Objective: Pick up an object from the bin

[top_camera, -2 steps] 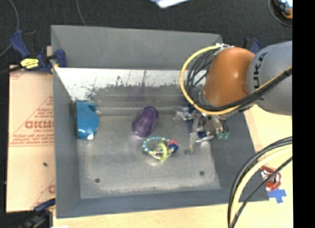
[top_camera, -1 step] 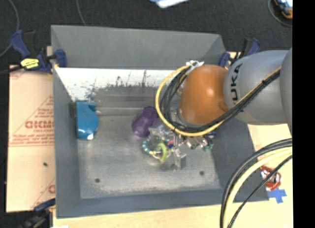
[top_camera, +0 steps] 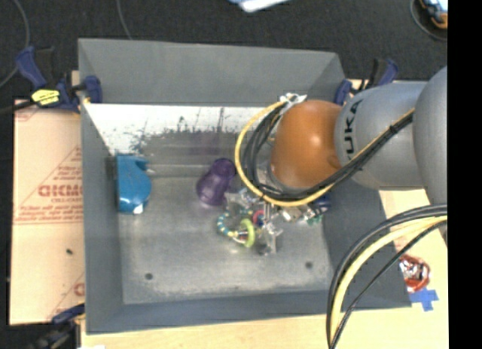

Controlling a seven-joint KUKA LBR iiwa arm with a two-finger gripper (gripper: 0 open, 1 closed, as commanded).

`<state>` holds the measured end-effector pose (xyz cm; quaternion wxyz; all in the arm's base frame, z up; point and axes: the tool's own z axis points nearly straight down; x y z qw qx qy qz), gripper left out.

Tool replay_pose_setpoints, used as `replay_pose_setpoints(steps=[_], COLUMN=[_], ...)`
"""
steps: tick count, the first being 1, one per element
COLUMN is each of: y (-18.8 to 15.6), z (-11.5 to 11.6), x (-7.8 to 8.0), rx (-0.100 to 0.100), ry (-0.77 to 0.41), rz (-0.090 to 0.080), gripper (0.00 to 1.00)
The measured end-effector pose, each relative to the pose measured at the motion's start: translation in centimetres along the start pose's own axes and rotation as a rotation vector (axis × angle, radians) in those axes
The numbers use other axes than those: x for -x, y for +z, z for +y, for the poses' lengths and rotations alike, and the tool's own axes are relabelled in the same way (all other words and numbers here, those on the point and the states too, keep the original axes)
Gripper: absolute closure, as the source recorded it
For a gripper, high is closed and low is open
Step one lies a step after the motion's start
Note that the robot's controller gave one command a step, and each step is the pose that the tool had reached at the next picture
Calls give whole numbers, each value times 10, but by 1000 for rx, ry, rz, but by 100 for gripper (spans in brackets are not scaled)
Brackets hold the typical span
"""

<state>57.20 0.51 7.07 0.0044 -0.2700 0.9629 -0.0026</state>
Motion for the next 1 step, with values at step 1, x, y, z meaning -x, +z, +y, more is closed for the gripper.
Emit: replay_pose_setpoints(steps=[1], y=[0], z=[21], x=[-5], rx=[17], ry=[66], rz=[14], gripper=[100])
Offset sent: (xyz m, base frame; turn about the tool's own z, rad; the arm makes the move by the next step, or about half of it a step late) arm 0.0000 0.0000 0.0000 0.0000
